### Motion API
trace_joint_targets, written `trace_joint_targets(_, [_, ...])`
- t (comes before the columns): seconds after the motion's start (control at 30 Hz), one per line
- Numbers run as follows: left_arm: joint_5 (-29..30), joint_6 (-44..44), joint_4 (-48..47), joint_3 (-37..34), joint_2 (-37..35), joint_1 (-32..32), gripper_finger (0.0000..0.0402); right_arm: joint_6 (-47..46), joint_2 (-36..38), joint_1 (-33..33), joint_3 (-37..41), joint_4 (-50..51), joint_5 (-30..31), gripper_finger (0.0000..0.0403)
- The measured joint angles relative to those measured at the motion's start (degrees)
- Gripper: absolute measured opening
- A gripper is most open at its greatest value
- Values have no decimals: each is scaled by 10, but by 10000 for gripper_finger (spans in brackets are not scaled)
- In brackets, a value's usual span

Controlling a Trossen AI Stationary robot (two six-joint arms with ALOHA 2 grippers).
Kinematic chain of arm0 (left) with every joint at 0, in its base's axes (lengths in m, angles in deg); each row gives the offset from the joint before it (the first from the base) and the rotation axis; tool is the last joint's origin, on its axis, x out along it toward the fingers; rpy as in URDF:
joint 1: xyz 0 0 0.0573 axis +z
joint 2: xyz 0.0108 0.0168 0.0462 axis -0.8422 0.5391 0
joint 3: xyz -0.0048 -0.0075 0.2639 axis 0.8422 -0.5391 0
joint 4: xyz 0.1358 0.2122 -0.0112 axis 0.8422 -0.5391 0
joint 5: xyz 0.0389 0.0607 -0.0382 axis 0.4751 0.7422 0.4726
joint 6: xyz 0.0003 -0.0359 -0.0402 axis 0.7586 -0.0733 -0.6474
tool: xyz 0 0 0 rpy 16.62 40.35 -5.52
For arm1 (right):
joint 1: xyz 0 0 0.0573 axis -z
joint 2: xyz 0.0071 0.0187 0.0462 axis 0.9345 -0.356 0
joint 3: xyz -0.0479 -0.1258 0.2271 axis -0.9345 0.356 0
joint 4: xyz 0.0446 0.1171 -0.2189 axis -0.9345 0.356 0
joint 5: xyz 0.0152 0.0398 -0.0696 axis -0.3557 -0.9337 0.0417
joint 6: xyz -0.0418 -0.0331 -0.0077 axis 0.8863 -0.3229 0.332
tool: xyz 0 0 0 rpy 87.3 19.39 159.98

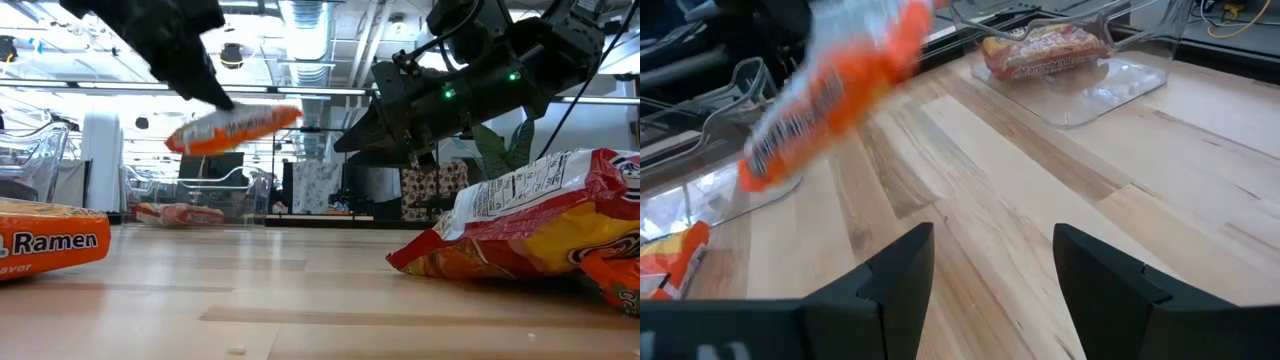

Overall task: Sort Maruchan noodles
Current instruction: Put the orange noodle pack into the bottom left transparent bin

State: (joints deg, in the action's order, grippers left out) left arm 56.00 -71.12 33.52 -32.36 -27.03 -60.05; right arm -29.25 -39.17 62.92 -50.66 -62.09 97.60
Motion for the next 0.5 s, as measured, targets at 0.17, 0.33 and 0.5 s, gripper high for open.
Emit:
trace_joint_targets(0.17, [-12,-4,-53,0,-93,-21,0,0,0,0,0,0,0,228])
trace_joint_targets(0.33, [-28,-35,-117,1,-178,-90,0,0,0,0,0,0,0,228])
trace_joint_targets(0.5, [-91,-69,-162,1,-234,-191,0,0,0,0,0,0,0,228])
